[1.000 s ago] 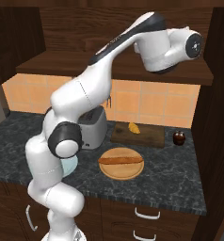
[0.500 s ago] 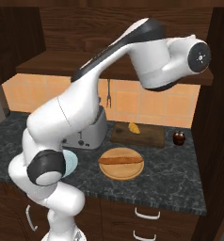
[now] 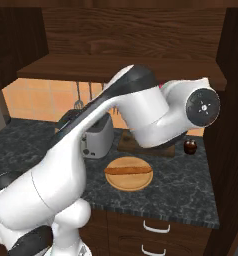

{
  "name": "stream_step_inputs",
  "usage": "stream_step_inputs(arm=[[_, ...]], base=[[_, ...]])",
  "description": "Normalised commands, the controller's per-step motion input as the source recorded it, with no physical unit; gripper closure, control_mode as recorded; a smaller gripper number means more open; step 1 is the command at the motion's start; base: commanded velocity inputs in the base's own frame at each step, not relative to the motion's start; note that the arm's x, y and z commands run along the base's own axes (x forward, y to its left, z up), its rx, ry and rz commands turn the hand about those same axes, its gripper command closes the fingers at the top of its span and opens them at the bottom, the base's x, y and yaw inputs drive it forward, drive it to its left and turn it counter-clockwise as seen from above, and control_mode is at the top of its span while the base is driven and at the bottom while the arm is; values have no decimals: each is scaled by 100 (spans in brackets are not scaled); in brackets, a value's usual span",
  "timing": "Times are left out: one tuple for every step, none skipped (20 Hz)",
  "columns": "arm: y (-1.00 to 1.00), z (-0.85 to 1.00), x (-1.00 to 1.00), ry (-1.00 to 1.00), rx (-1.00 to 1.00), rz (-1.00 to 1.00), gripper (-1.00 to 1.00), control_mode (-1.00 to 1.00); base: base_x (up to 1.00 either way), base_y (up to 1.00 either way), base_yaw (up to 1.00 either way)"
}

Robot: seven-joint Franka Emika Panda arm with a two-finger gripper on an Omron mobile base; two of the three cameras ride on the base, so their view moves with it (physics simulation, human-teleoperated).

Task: From the different types of pastries on the counter, select a croissant and place it on the cutting board. Then retrieve a jar of jam from the cabinet and place it alongside the croissant on the cutting board.

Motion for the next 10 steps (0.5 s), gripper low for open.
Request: stream_step_inputs(arm=[[66,-81,-16,21,-16,0,100,-100],[79,-98,0,1,-21,0,100,-100],[93,-89,13,0,-11,-3,100,-100],[94,-86,16,0,0,-10,100,-100],[81,-89,0,0,0,-14,100,-100],[66,-89,0,0,0,-16,100,-100],[49,-91,-1,0,0,-15,100,-100],[42,-84,0,0,7,-17,100,-100],[41,-89,0,0,11,-20,100,-100],[25,-87,0,0,16,-20,100,-100]], base=[[0,0,0],[0,0,0],[0,0,0],[0,0,0],[0,0,0],[0,0,0],[0,0,0],[0,0,0],[0,0,0],[0,0,0]])
